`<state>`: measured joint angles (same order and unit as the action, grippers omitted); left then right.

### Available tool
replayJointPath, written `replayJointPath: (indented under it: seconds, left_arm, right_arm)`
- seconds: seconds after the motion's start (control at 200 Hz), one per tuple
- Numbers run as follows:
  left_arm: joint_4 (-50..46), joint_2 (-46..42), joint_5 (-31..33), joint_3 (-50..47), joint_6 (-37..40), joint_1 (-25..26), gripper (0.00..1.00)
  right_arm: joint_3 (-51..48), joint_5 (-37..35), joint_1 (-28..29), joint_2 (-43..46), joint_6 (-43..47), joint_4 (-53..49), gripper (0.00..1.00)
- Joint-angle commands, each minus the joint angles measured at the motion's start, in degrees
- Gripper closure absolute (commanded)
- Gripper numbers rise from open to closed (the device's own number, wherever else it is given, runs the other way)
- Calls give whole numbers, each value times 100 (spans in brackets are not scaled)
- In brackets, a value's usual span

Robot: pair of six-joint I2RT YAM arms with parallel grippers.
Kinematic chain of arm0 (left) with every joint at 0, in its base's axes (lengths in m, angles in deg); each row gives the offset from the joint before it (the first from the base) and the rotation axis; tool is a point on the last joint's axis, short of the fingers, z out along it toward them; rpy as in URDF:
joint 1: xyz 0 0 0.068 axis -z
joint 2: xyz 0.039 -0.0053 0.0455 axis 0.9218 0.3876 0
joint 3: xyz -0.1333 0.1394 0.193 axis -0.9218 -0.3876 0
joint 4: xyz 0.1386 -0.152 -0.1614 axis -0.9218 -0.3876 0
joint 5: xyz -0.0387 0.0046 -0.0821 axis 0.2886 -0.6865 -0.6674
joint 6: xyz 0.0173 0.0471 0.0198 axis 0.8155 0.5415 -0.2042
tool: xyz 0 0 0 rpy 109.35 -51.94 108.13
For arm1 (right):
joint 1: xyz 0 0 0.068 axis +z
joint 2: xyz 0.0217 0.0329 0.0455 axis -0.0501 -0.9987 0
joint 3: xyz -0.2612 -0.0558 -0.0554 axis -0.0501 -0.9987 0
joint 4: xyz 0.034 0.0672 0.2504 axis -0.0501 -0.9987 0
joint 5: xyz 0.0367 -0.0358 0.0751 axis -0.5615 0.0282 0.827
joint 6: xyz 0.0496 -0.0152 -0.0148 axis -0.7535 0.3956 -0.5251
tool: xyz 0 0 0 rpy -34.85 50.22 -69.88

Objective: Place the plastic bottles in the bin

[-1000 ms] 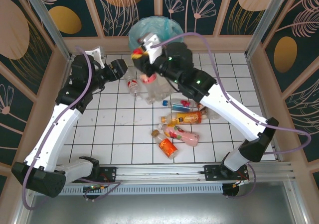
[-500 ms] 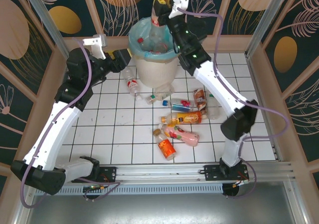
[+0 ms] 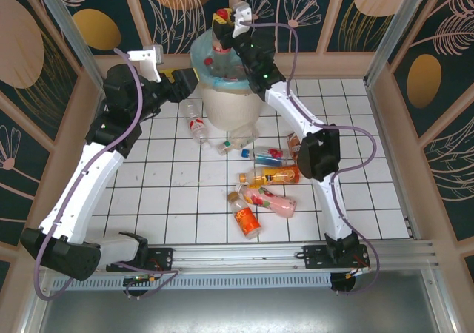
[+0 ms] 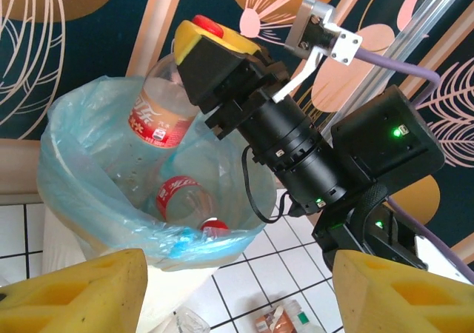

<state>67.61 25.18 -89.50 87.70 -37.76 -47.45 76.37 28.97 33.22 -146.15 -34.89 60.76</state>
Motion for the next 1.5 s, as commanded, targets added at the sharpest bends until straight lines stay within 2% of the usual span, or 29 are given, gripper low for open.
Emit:
replayJointPath:
  seconds: [0.0,0.15,0.225,0.325,0.44,0.621,0.941,1.136,1.216,1.401,1.496]
  left_arm:
    - [42,-33,139,37,145,25,32]
    - [43,-33,167,-6,145,23,32]
    - [52,-58,212,-26,132,25,31]
    - [44,-86,250,-21,110,21,31]
    - [70,-112,311,-22,101,21,31]
    - [-88,-75,622,178,5,20,30]
    - [-383,-68,639,-36,-119,20,30]
    - [-514,-128,560,-65,-123,20,30]
    - [-558,-170,595,-94,-128,20,30]
    - [-811,-191,769,56,-119,20,28]
    - [-879,-239,823,89,-118,15,27]
  right_arm:
    - [-83,482,-168,-150,-115,-165,93]
    - [-35,491,-240,-315,14,-803,91]
    - [49,261,-207,-263,121,-1095,92]
    - [214,-12,-179,-125,196,-1228,93]
    - [831,-276,-170,-131,357,-1559,94]
    - [1231,-591,-202,-24,569,-1531,96]
    - [641,-324,-389,-61,645,-1836,95]
    - [463,-175,-385,-199,647,-2015,87]
    - [502,-145,-375,-243,645,-2031,81]
    - [652,-32,-347,-139,623,-2157,56]
    - [662,-123,-308,-38,667,-2155,52]
